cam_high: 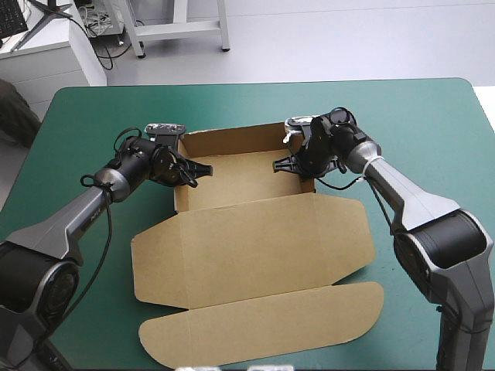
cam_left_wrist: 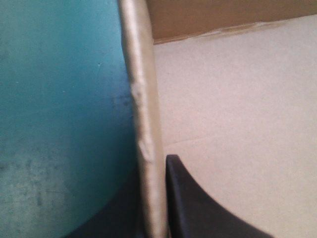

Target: Fold the box

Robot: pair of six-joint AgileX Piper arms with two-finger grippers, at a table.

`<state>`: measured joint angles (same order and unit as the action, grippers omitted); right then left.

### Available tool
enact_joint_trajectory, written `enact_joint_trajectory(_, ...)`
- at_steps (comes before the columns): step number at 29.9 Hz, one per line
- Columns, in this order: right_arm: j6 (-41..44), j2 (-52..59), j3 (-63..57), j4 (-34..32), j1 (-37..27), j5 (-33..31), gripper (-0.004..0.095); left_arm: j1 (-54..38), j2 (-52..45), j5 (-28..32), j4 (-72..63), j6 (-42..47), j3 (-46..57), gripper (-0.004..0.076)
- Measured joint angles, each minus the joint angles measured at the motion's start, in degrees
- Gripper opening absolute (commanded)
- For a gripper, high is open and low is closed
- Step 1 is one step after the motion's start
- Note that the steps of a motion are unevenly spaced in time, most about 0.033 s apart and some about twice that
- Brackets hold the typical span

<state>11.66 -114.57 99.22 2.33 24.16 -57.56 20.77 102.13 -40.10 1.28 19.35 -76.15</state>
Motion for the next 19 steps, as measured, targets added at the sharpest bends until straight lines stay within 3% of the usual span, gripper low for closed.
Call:
enact_joint_trajectory(5, -1.5, -1.1, 1.1, 1.2, -0.7, -1.0, -0.0012, 0.0, 0.5, -0.3, 0.0, 0.0, -0.3, -0.0001)
enact_joint_trajectory(7, -1.7, -1.2, 1.4, 1.3, -0.7, -1.2, 0.0011, 0.0, 0.5, -0.3, 0.0, 0.0, -0.4, 0.0041)
enact_joint_trajectory(9, -3.0, -1.5, 2.0, 1.4, -0.7, -1.9, 0.0074, 0.0, 0.5, -0.5, 0.0, -0.8, -0.5, 0.0128)
enact_joint_trajectory(15, -8.7, -3.3, 6.9, 0.6, -0.9, -1.5, 0.0388, 0.0, 1.5, -2.0, 1.6, -5.8, -3.0, 0.0367)
enact_joint_trajectory(19, -9.7, -3.7, 11.3, -1.4, -1.3, -3.5, 0.0438, 0.2, 2.4, -4.5, 1.6, -6.9, -5.7, 0.0405)
